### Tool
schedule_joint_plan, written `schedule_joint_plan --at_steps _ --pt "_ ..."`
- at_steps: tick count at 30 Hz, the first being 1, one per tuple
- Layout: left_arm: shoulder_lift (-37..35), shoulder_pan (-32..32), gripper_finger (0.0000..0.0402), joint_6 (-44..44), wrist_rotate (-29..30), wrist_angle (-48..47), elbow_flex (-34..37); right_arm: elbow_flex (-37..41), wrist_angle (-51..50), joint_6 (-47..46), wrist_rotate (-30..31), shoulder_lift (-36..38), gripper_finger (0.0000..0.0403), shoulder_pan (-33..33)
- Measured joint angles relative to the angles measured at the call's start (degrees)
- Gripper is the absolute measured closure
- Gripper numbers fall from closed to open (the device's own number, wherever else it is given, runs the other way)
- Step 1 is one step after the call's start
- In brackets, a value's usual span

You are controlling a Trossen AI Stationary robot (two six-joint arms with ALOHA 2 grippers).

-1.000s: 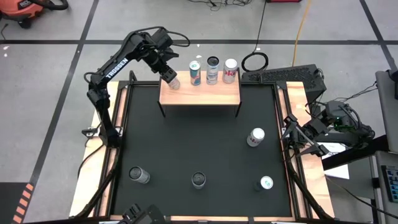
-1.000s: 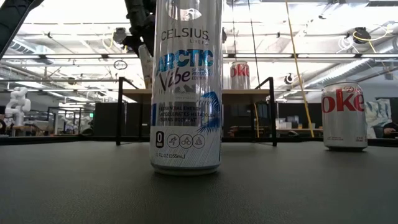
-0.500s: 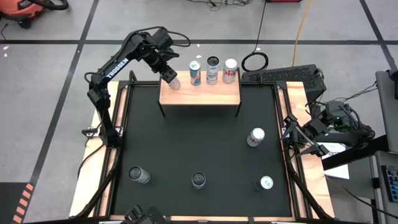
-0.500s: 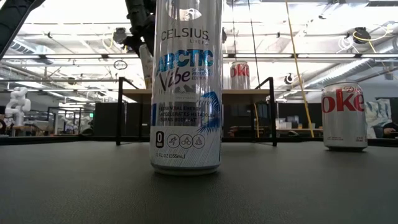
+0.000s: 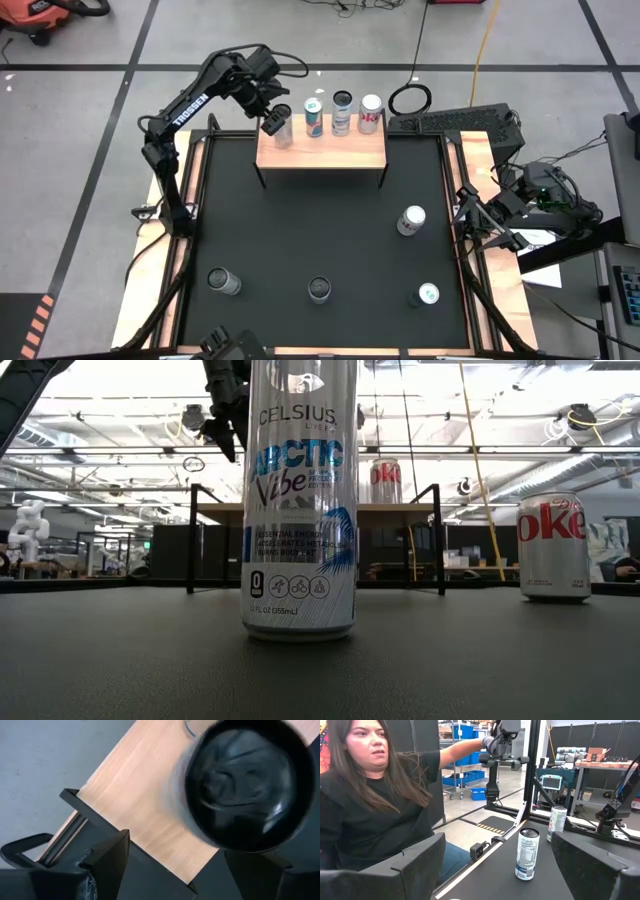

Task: Place canned beverage on shelf
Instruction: Put the top right white and black soda can on the shelf, then adjust the white and black soda can

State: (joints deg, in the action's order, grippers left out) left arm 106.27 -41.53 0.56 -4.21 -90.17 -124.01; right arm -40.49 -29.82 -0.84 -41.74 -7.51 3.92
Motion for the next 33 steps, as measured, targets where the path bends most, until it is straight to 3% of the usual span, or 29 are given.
schedule_joint_plan --at_steps 14,24,33 --pt "-0.5 -0.4 0.0086 -0.2 0.0 0.1 0.0 0.0 0.0 0.2 0.0 0.0 0.0057 0.0" --pt "-7.5 0.5 0.0085 -2.5 -0.1 0.4 -0.1 0.0 0.0 0.2 0.0 0.0 0.0057 0.0" --pt "-10.1 3.6 0.0085 -6.3 -3.5 7.6 -0.2 0.0 0.1 -0.5 0.0 0.0 0.0057 0.0"
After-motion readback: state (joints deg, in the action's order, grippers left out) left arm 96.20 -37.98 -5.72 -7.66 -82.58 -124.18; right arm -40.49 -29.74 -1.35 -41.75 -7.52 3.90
